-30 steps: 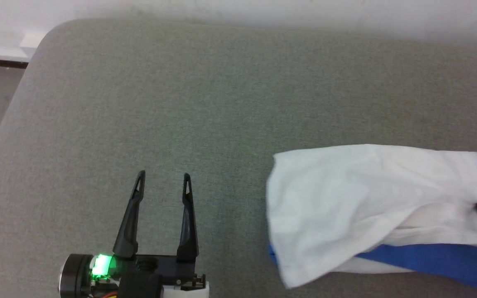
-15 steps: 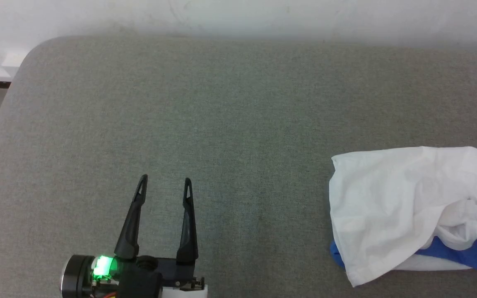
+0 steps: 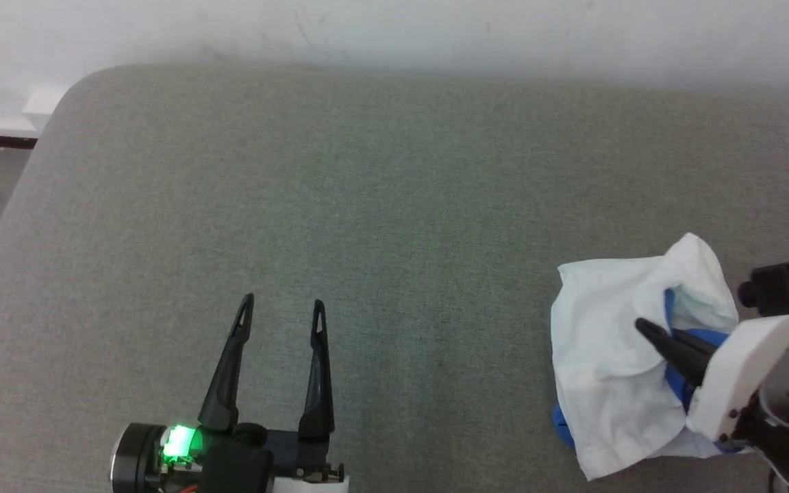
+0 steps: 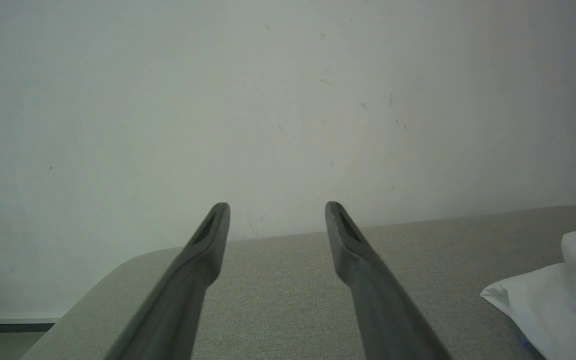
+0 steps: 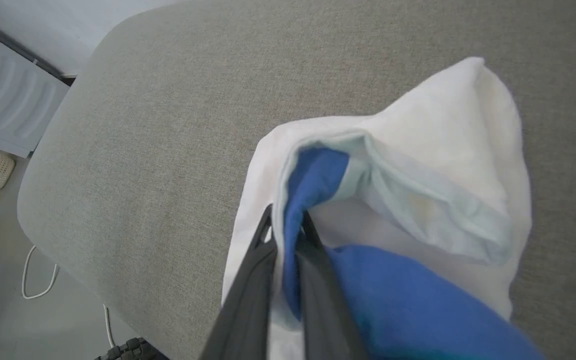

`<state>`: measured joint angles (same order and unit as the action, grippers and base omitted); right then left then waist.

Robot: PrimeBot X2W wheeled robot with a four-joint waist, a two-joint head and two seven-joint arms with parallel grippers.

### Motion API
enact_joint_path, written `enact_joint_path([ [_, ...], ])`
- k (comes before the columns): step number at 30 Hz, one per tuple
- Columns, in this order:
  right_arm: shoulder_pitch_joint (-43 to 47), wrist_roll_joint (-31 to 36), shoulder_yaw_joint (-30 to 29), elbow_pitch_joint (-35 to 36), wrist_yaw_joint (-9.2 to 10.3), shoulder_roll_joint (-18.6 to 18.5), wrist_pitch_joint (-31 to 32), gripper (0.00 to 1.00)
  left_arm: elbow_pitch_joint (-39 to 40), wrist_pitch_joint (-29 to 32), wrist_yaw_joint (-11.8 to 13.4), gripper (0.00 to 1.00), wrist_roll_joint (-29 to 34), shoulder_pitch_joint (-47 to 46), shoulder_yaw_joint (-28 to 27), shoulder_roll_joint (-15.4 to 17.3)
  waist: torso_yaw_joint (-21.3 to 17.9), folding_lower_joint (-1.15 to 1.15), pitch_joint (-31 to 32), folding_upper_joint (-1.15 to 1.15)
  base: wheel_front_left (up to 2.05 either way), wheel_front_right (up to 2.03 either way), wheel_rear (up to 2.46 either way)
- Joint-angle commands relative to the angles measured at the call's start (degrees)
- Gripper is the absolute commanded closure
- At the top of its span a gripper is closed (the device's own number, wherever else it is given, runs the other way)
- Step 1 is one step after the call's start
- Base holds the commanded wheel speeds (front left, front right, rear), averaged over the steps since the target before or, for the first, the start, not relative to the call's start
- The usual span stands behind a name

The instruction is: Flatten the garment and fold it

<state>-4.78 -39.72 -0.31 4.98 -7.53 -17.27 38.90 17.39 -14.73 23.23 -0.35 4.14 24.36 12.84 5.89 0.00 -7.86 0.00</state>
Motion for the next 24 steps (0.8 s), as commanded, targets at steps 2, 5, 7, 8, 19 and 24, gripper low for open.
enact_joint_path([
  [2,-2.0,1.2,2.7,-0.9,0.04,0.6,0.5,1.0,-0.1,-0.3,-0.3,0.0,-0.4,-0.7,0.3,-0.1,1.6,0.0,-0.9,0.0,0.0,0.0,0.0],
  [5,-3.5,2.8,5.3,-2.8,0.04,1.2,0.6,1.0,-0.3,-0.3,-0.3,0.0,-0.4,-0.8,0.6,-0.5,2.6,0.0,-1.5,0.0,0.0,0.0,0.0],
  [7,-4.5,4.5,6.7,-4.7,0.04,1.5,0.7,1.0,-0.5,-0.3,-0.3,0.0,-0.4,-0.8,0.9,-0.7,3.1,0.0,-1.7,0.0,0.0,0.0,0.0],
  [8,-5.1,5.4,7.4,-5.8,0.04,1.6,0.7,1.0,-0.6,-0.3,-0.3,0.0,-0.4,-0.9,1.0,-0.8,3.3,0.0,-1.7,0.0,0.0,0.0,0.0],
  [19,-8.4,15.5,9.4,-18.2,0.04,4.5,3.1,1.0,-1.9,-0.3,-0.9,0.0,-1.2,-1.7,1.6,-2.1,4.8,0.0,-1.3,0.0,0.0,0.0,0.0],
  [24,-9.7,17.9,8.9,-21.3,0.04,6.5,3.1,0.0,-2.5,-0.3,-1.2,0.0,-1.7,-1.9,1.6,-2.9,4.7,0.0,-1.0,0.0,0.0,0.0,0.0],
])
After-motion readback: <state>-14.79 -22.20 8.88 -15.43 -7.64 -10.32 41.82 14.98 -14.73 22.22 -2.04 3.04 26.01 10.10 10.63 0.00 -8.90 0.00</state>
